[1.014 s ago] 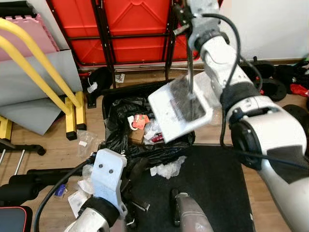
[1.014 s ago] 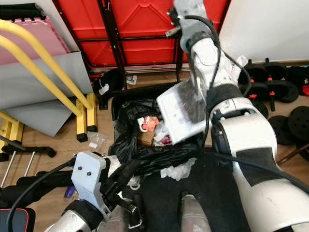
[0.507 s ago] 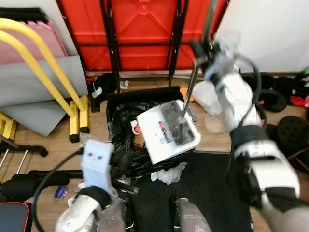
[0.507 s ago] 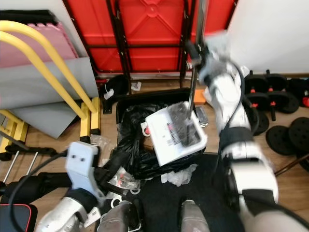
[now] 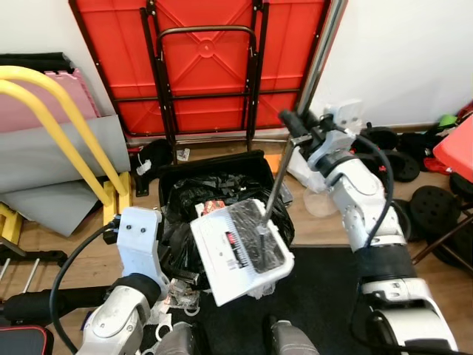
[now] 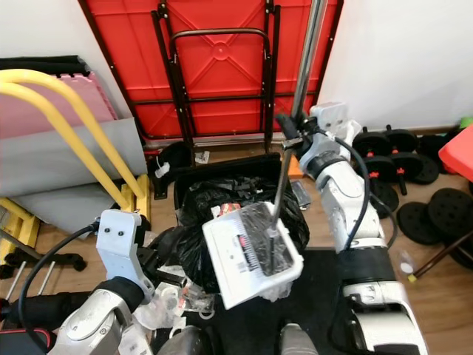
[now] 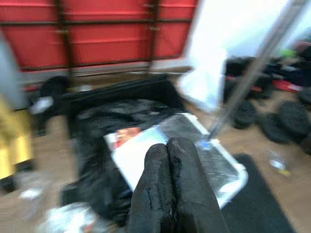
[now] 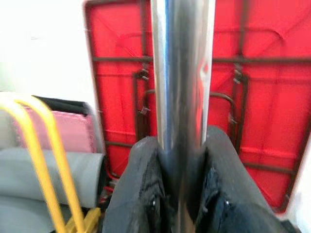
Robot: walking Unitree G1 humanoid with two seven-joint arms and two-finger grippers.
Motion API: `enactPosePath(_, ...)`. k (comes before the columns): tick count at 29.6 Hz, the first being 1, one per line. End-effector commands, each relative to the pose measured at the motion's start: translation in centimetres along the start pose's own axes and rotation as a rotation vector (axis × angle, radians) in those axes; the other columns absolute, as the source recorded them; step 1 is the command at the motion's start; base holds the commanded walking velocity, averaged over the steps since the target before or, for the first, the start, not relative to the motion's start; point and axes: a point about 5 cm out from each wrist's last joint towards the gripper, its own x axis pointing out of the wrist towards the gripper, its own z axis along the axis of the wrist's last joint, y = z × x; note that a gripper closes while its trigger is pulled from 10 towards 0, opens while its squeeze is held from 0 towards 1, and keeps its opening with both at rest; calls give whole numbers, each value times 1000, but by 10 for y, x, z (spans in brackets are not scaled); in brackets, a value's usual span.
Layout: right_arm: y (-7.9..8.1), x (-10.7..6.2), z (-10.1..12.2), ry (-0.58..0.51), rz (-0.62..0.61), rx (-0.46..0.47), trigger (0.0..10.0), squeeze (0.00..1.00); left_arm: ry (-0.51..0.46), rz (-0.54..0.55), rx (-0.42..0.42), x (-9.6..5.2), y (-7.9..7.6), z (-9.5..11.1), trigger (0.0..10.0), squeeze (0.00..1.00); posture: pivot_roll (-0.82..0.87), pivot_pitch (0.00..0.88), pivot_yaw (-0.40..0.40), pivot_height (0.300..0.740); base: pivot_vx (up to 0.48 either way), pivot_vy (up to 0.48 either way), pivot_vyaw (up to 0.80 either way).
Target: Sweep floor
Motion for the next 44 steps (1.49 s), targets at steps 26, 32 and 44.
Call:
enactPosePath(26, -6, -12, 0, 92, -160, -61, 10000, 0, -34, 18, 59, 9, 8, -3, 10000, 0, -69, 22, 3, 740, -146, 0, 31)
enactPosePath(32, -7, -13, -6, 122, -193, -70, 10000, 0, -32, 9, 52, 10, 7, -3, 10000, 0, -70, 23, 3, 740, 0, 0, 0)
enactPosePath(44, -8, -12, -16, 180, -259, -84, 10000, 0, -29, -13, 48, 10, 4, -6, 10000, 0, -74, 23, 2, 740, 0, 0, 0)
